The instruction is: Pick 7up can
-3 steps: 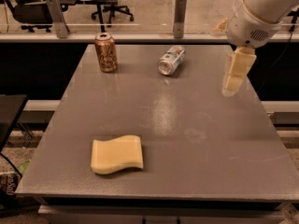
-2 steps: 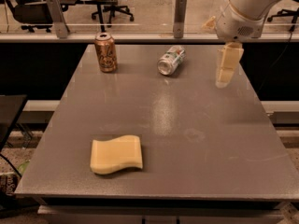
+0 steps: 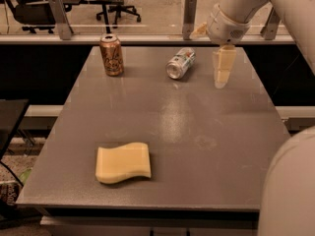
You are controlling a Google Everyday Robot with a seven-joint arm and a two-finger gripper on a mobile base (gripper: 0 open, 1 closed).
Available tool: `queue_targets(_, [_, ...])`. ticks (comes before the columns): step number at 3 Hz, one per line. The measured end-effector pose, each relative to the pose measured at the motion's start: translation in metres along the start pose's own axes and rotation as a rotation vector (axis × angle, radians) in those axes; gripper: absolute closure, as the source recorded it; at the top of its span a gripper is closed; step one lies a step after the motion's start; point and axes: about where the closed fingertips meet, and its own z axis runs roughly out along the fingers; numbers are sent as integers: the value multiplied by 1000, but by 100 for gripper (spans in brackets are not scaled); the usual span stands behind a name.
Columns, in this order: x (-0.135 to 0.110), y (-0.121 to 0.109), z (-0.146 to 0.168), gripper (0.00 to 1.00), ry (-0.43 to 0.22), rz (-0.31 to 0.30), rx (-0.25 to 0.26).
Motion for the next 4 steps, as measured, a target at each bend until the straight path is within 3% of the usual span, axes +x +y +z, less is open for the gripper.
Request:
queue_targets(2, [-10,-31,41,0,-26,-145,-70])
queue_targets(4, [-15,-64,76,0,10,-247,-83])
